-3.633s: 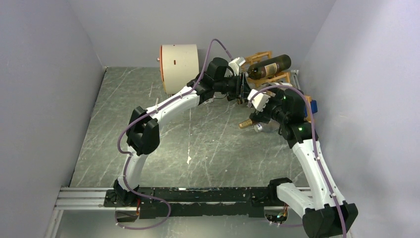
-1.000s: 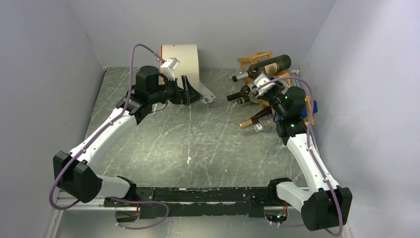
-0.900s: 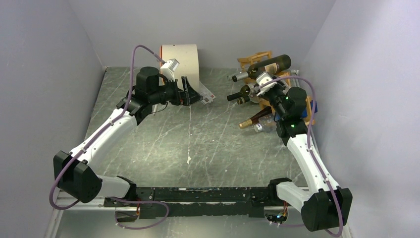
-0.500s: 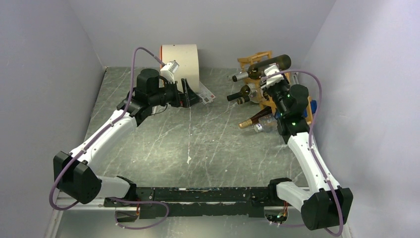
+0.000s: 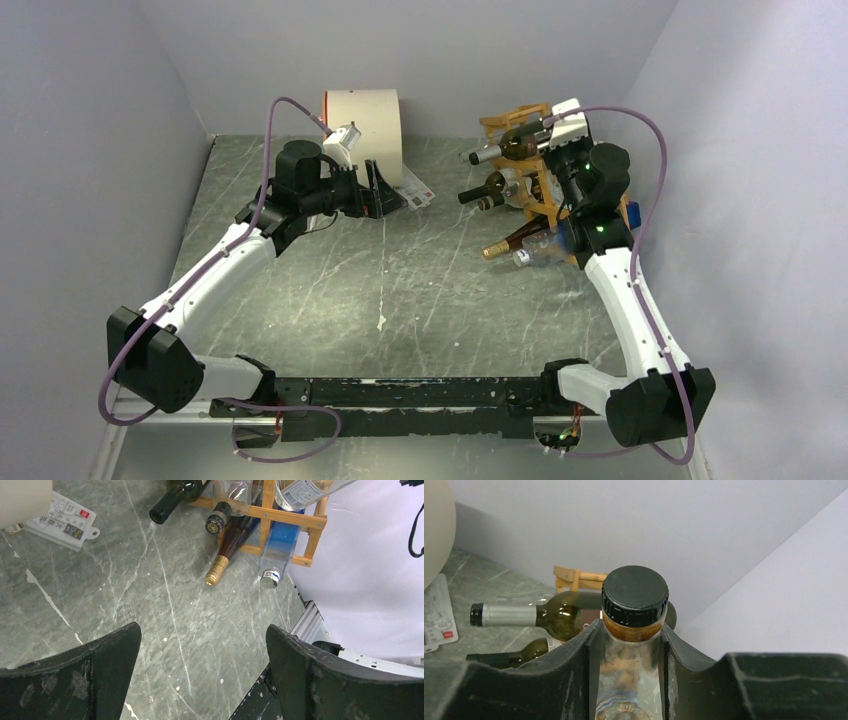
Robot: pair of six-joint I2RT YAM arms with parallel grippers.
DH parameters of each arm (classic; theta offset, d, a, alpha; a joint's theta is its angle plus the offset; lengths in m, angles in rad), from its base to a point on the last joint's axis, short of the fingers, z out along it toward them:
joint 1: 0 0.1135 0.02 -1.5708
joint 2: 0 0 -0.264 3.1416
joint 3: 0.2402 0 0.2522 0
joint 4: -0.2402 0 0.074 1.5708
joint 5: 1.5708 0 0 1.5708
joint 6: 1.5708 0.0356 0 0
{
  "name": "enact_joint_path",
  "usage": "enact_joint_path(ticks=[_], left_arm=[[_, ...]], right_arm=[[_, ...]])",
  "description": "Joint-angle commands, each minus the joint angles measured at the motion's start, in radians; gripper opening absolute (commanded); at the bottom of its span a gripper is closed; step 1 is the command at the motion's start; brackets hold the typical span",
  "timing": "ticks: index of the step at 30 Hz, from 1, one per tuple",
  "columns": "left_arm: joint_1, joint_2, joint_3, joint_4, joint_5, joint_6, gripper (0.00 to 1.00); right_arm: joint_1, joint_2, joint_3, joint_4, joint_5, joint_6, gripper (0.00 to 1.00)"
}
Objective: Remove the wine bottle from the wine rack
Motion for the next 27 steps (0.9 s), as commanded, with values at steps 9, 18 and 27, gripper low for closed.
enact_joint_path(ticks=[9,18,27], left_arm=[[0.007,-0.041,-0.013,0.009,-0.018,0.002,0.98],[0.006,-0.050,-0.022,0.004,-0.020,0.005,0.98],[0.007,-0.036,-0.032,0.018,-0.009,0.000,0.98]], right_arm=[[0.005,0.068,0.259,0.071,0.086,0.042,0.00],[0.007,0.055,0.338,-0.028,0.051,0.094,0.00],[0.008,-0.007,0.354,-0.188,-0.033,0.119,0.00]])
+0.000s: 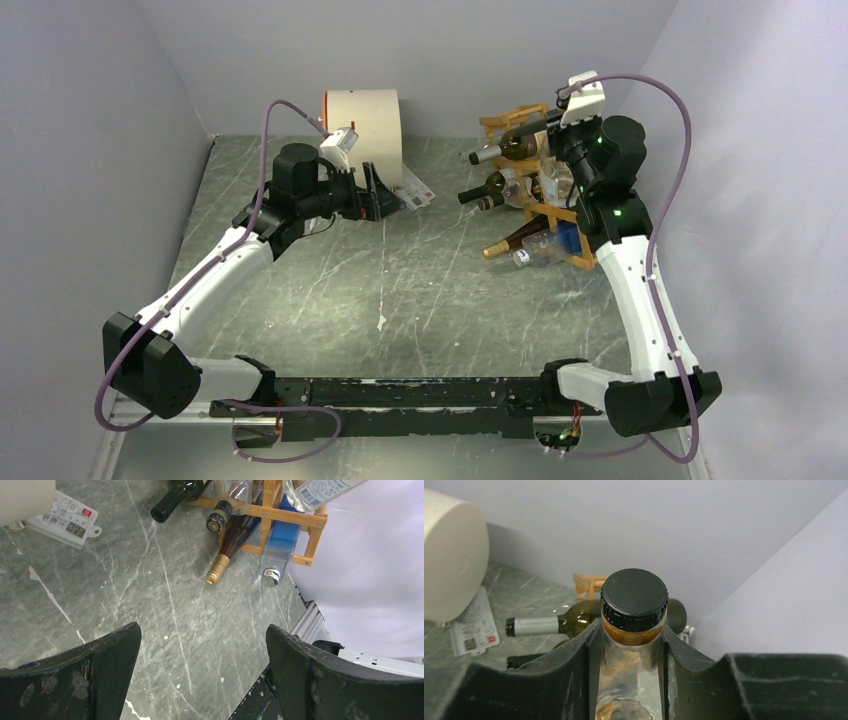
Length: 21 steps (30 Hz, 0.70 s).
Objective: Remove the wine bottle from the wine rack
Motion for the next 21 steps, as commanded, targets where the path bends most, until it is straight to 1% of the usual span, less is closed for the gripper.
enact_joint_path(ticks=[1,6,12,17,18,21], left_arm=[[0.007,-0.007,-0.011,0.016,-0.001,-0.001,0.98],[0.007,0.001,-0.011,0.012,-0.009,-0.003,0.98],[0.007,-0.010,-0.010,-0.002,-0.048,0.001,0.99],[0.007,-0.070,-0.006,-0.059,-0.171,0.036,0.99],[0.007,-0.088,-0.007,-0.072,-0.204,0.045,0.99],[0.007,-0.149,-0.014,-0.117,-0.308,0.068,0.99]], right_arm=[[0.008,-0.082,0.088,0.049,-0.066,-0.024,0.00],[0.013,-0.098,0.129,-0.045,-0.128,-0.025,0.00],[0.035,-0.096,0.184,-0.116,-0.263,0.031,0.00],[0.086,-0.079,0.205,-0.119,-0.358,0.089,0.00],[0.108,-0.074,0.206,-0.118,-0.375,0.097,0.00],[0.196,-0.060,0.206,-0.106,-0.360,0.121,0.00]])
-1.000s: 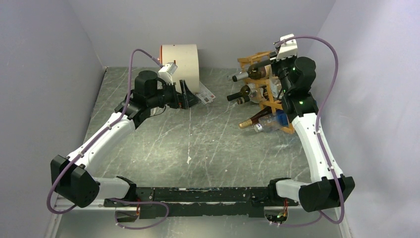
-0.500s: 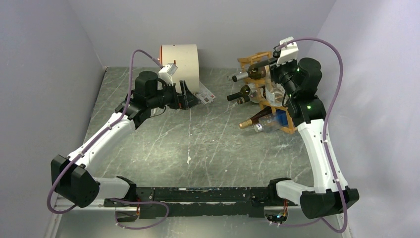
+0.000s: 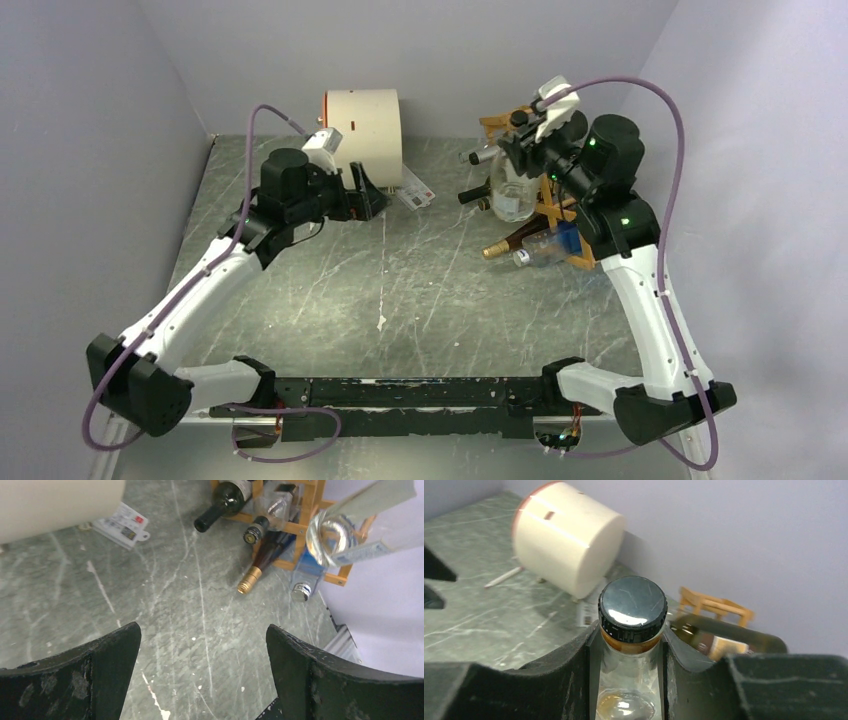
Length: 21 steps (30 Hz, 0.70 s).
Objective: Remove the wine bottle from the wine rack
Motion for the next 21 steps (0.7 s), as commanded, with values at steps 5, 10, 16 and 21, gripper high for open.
enact_joint_path(ticks=[5,10,16,21], left_arm=[[0.007,-0.207,-0.013,-0.115,-0.278,0.065,0.99],[0.008,-0.304,-0.011,-0.155,-0.374,0.076,1.00],[0.007,-0.408,-0.023,-0.193,-0.456,0.086,1.00],[0.007,-0.503,-0.066,-0.181,-0.504,0.162,0.99]], right_arm=[[0.306,0.030,0.046,0.229,0.000,0.057,0.00],[0.457,0.113,-0.014,0.389,0.022,0.078,0.00],[0.523,0.240,-0.050,0.600,-0.001,0.165,0.00],[0.559,0.338,-0.105,0.774,-0.004,0.209,0.00]])
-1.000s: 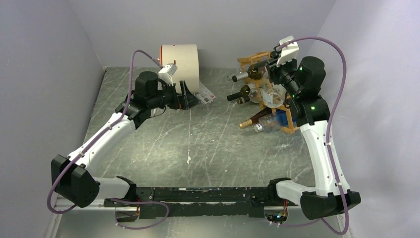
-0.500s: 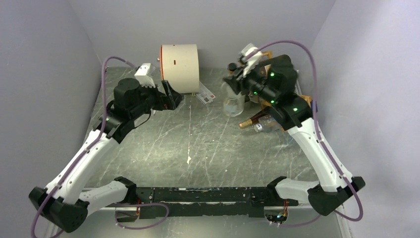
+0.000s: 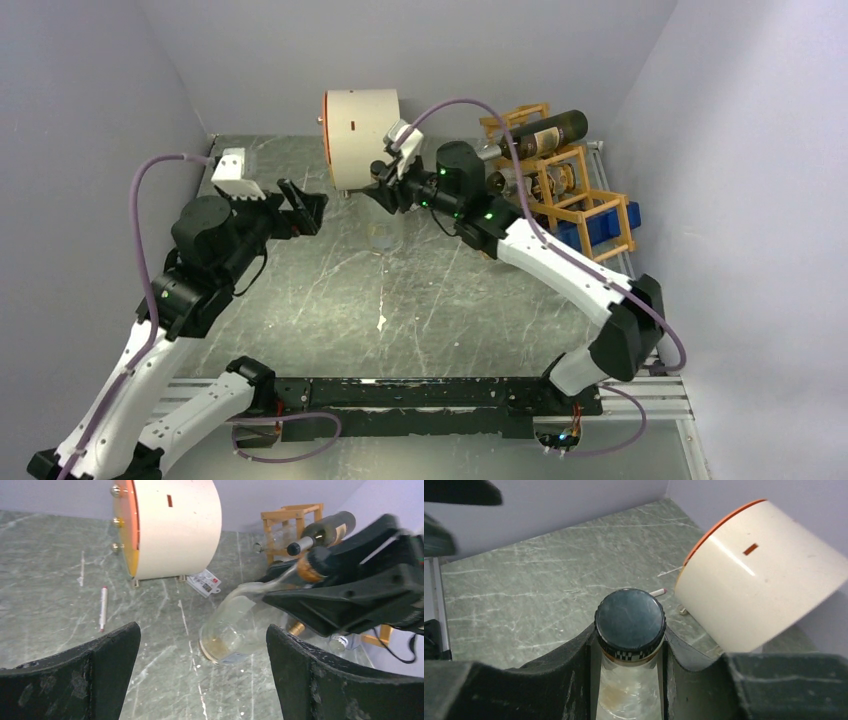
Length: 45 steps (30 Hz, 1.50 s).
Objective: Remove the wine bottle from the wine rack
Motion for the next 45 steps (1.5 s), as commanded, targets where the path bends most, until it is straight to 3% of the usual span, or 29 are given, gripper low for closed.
enact_joint_path(ticks=[1,8,25,31,39,44,45], left_arm=[[0.007,-0.069,-0.034,-0.023,-0.088,0.081,0.99],[0.007,-0.128,-0.034,-0.060,-0.134,0.148,0.99],[0.007,-0.179,-0.050,-0.077,-0.271,0.150,0.98],[0.007,-0.210,-0.112,-0.017,-0.327,0.133,0.96],[0.007,-0.292,-0.204,0.093,-0.284,0.152,0.96],[0.007,-0.272,-0.148,0.024,-0.272,0.152,0.96],[0.007,-0.265,-0.140,0.017,-0.279,0.156,0.96]], right_arm=[[0.033,0.030,-0.005,0.403,0.007,0.047,0.00],[0.070,0.160,-0.012,0.561,0.012,0.016,0.00],[0.109,0.416,0.139,0.574,0.049,-0.059,0.00],[0.124,0.445,0.139,0.568,0.050,-0.085,0.00],[0.129,0.446,0.122,0.560,0.079,-0.062,0.00],[0.131,0.440,0.130,0.526,0.086,-0.060,0.00],[0.131,0.435,0.127,0.525,0.088,-0.059,0.04]])
